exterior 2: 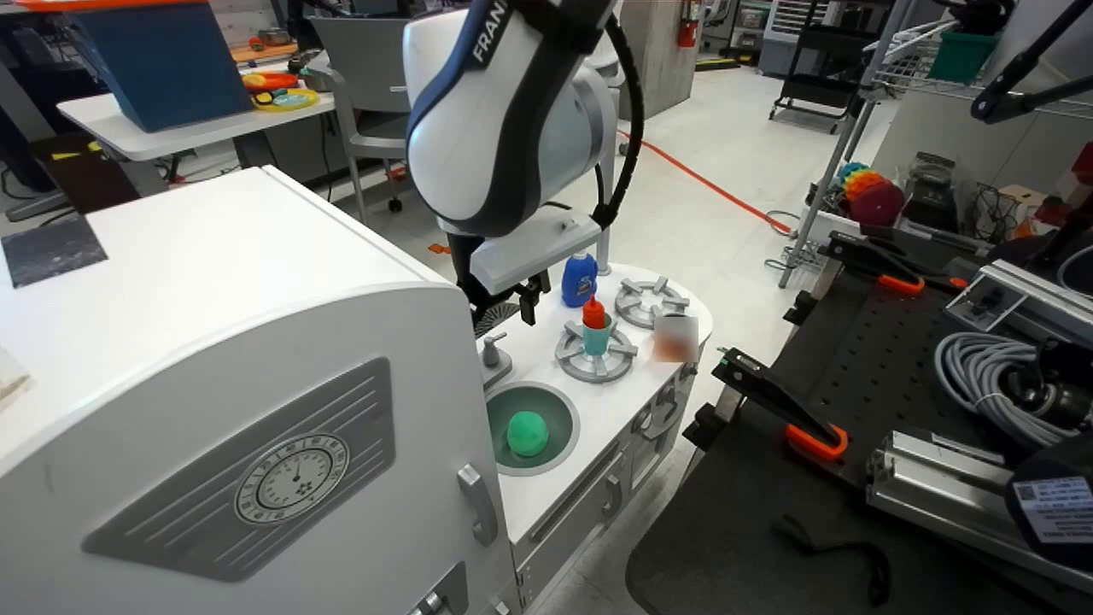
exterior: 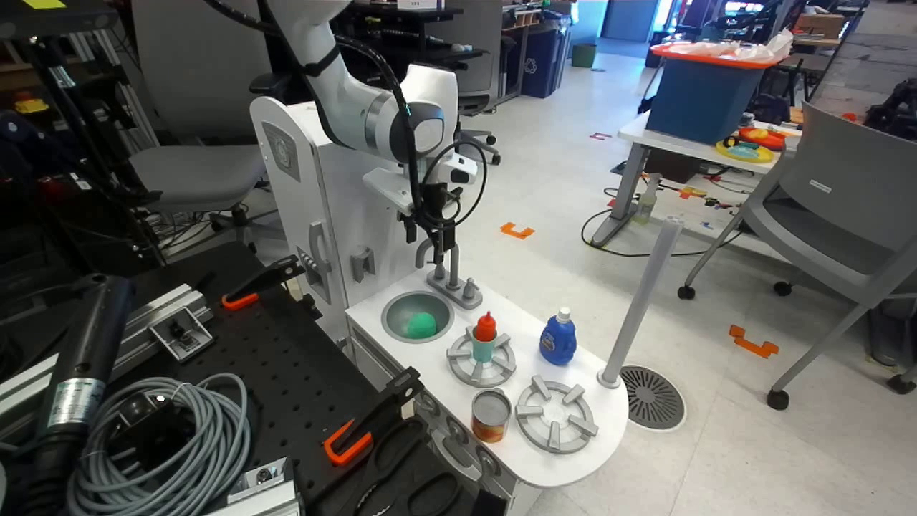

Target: Turn the faucet to the right

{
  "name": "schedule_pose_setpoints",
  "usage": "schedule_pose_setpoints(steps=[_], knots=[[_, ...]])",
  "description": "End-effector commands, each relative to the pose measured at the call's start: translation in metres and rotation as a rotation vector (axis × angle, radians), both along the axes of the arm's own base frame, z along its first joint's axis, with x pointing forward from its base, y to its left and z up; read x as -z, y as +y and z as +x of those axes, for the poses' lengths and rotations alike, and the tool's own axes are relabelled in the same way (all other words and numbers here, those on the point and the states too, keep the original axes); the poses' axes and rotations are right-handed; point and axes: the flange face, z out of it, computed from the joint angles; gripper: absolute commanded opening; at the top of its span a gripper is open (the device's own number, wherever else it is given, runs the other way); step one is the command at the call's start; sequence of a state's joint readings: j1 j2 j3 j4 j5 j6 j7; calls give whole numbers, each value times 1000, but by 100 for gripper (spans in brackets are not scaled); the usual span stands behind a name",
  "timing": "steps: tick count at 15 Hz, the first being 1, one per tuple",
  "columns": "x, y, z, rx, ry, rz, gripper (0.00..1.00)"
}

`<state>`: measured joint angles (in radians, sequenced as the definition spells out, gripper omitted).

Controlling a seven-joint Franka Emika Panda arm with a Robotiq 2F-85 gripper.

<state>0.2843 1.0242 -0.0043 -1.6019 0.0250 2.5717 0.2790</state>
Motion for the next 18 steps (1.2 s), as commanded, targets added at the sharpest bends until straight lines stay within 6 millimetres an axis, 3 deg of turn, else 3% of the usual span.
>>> schedule_pose_setpoints(steps=[1,8,18], knots=[[10,3,15,-13,-87,-10,100],[13,16,20,-17,-126,43,100],[34,-17,16,21,-96,-20,100]])
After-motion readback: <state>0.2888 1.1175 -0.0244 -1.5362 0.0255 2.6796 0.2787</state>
